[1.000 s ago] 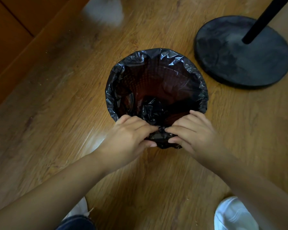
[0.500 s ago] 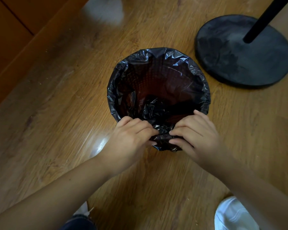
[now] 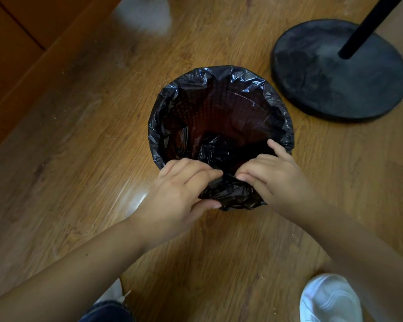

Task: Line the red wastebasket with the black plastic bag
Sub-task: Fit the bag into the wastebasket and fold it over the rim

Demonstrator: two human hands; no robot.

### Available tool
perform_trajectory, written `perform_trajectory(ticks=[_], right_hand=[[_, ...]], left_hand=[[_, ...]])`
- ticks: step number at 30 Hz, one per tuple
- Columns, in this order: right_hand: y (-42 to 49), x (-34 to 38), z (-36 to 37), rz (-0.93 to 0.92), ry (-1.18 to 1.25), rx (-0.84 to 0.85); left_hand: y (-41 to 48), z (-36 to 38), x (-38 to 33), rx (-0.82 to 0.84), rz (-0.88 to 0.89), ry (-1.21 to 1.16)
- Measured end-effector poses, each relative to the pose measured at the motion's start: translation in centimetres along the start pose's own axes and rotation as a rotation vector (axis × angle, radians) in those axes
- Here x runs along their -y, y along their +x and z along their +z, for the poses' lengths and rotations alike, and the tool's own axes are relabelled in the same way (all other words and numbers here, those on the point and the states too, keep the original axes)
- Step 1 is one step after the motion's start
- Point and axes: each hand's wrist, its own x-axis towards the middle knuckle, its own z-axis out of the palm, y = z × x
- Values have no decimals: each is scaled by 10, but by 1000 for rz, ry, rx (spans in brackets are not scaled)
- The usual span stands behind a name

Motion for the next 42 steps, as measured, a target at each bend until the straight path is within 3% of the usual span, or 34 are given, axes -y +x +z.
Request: perform_trajectory(ticks=[15,22,29,33,42], right_hand=[[-10,1,-5,88,175,-49],[6,6,-11,94,115,-39],[-6,16,-7,-57,1,-285],[-9,24,2,-150,11,-188],[-15,1,1,-108,25,-108]], left_hand=[[4,0,-3,-70,-120,-136],[3,1,-6,-170,-46,-83],[1,5,-8,-240,-37,-6],[-2,7,-10,-288,2,73],[-4,9,-5,-238,59,109]])
